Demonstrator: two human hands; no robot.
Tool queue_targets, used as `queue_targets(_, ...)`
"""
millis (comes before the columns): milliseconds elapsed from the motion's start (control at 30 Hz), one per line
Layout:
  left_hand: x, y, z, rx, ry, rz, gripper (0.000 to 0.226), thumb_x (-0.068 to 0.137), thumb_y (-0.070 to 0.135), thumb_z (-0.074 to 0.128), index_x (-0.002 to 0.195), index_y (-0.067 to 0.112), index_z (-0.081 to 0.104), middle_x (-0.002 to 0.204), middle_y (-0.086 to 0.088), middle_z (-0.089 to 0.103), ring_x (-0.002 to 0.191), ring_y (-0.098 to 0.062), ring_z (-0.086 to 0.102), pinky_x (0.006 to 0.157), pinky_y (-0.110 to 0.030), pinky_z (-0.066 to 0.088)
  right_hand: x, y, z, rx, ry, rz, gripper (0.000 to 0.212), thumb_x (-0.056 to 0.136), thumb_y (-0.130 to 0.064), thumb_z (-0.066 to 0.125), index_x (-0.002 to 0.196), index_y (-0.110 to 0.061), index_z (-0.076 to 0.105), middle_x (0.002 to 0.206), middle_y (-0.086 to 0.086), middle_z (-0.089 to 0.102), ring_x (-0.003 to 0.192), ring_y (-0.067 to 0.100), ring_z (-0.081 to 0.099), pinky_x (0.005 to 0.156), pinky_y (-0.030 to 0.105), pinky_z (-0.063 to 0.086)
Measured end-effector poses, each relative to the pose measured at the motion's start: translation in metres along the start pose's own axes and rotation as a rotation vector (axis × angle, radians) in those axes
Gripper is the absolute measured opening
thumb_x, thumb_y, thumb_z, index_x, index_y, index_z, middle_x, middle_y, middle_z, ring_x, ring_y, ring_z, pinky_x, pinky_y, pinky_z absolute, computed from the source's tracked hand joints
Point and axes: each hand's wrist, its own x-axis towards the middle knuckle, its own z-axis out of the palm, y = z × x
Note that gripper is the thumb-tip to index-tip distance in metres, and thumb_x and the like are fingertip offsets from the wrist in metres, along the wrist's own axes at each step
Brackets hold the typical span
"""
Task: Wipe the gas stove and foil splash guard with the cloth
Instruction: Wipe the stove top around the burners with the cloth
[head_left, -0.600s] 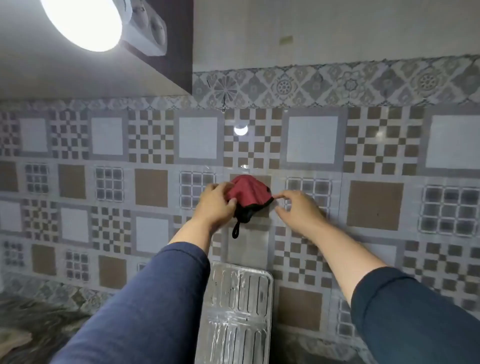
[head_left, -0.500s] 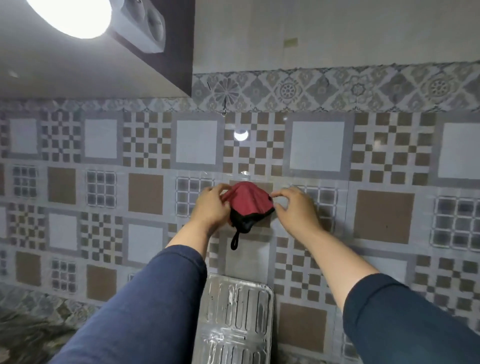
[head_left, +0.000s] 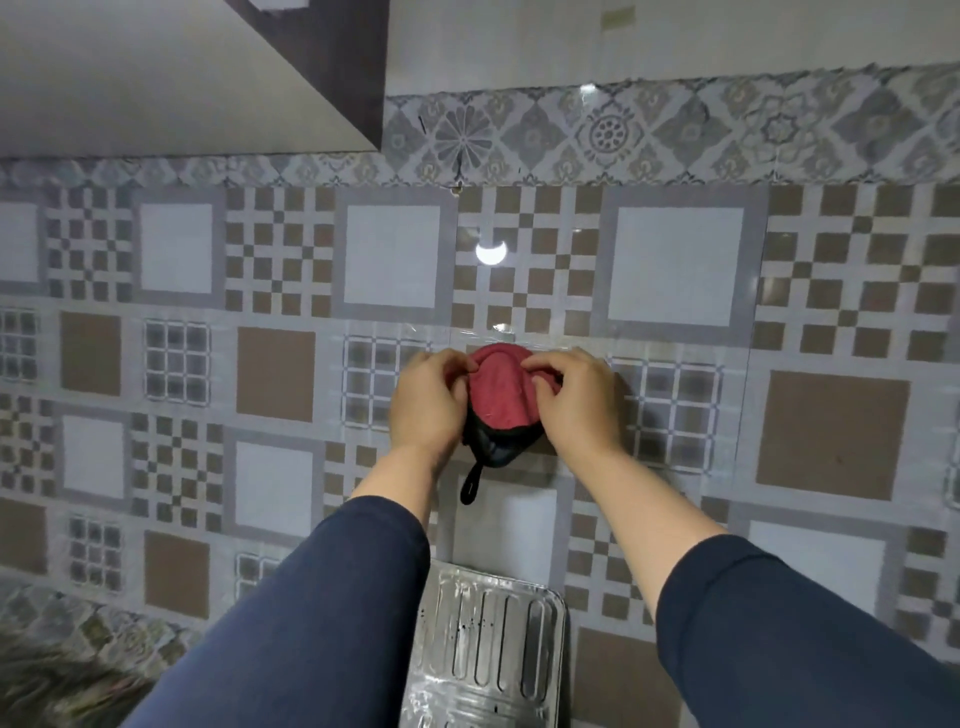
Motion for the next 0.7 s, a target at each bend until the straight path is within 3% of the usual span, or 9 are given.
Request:
queue_targets(167,-0.014,0.038,-0.026,-0.091,-0.009,0.007,0.025,0.09,0.001,0.051,0.095,0.014,0.072,0.103,-0.006,0.058,0.091,-0.015,0.055,0.081,-0.021,0.041,0.005,-0.028,-0.041,0.015,0.008,0.037,0.023,0.089,-0.003,0.055,0.092,-0.017,0.073,0.099,-0.001,0.063,0.086,0.009,0.053,0.069,0.008,0.036)
queue_targets(333,-0.06,0.09,-0.053,-0.24,-0.116,-0.008,0.028,0.087,-0.008,0.048,0.096,0.003,0.072,0.103,-0.008,0.068,0.079,0.007,0.057,0.079,-0.004,0.046,-0.029,-0.053,-0.105,0.01,0.002,0.1,0.028,0.088,0.001,0.052,0.093,-0.015,0.073,0.102,0.003,0.063,0.091,0.011,0.055,0.078,0.014,0.037)
queue_targets(467,-0.109,0.12,-0.066,-0.279,-0.191,-0.056,0.027,0.084,0.002,0.053,0.086,0.02,0.074,0.099,-0.006,0.07,0.093,-0.017,0.065,0.089,-0.038,0.055,-0.072,-0.065,-0.163,-0.041,0.004,0.165,0.028,0.085,0.002,0.053,0.093,-0.014,0.074,0.105,0.006,0.064,0.101,0.017,0.059,0.082,0.011,0.035)
queue_targets(700,-0.235,0.167,-0.075,-0.432,-0.375,-0.211,0.031,0.08,-0.003,0.053,0.079,0.019,0.076,0.082,0.003,0.073,0.073,-0.009,0.063,0.067,-0.02,0.054,-0.185,-0.073,-0.258,-0.146,-0.075,0.303,0.028,0.084,0.0,0.053,0.092,-0.016,0.074,0.096,-0.001,0.06,0.09,0.008,0.055,0.078,0.011,0.036)
